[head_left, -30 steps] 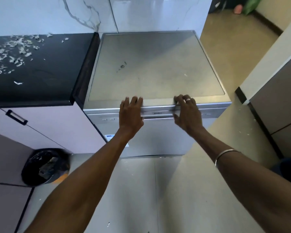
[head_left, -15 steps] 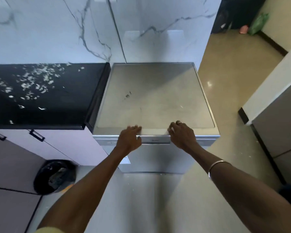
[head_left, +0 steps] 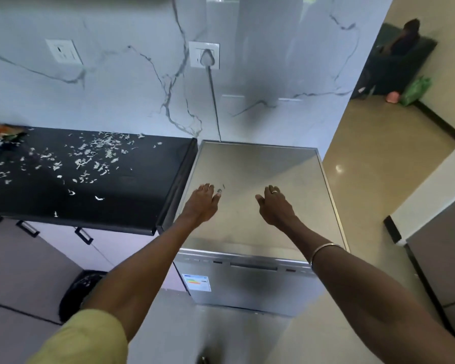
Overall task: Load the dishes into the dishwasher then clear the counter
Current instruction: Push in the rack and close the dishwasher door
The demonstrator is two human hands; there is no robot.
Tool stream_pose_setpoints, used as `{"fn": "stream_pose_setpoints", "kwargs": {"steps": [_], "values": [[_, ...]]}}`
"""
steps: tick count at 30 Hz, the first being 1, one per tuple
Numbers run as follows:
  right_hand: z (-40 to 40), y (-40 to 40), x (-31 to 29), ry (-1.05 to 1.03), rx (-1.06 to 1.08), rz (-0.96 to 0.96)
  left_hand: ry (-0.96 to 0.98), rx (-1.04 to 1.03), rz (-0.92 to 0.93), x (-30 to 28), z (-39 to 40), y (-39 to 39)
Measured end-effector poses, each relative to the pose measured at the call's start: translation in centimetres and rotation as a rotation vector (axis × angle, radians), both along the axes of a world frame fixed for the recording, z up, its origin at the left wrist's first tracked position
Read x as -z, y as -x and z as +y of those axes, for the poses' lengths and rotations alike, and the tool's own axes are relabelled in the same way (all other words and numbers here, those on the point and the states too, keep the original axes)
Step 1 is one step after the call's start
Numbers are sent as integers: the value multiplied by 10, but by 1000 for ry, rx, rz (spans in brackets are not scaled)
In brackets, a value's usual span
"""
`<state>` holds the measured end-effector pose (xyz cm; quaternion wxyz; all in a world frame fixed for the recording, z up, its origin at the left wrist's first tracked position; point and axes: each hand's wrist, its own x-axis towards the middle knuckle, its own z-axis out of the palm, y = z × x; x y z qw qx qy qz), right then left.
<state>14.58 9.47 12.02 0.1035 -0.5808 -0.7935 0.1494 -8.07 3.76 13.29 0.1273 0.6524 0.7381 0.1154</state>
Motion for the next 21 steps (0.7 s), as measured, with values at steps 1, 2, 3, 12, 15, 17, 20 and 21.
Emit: {"fn": "stream_pose_setpoints", "kwargs": {"steps": [1,2,3,12,15,17,20,21], "values": [[9,10,-6,-4,5,-6,-9,0,6,-7,12,8],[18,18,-11,-7,11,-15,-15,0,8,-13,24,15],[28,28,-18,-5,13,-19,-15,3,-2,-19,35,24],[103,91,-48,21,76,53,-28,-11,-100,-56,117,85],[128,106,-56,7,69,59,-54,-10,-114,-61,149,100],[148,114,-62,-1,65,67,-72,-8,-101,-66,172,107],[182,124,-70,-31,40,72,-123,-9,-78,-79,203,115],[195,128,-75,-42,32,73,-145,-18,-73,-84,214,118]]}}
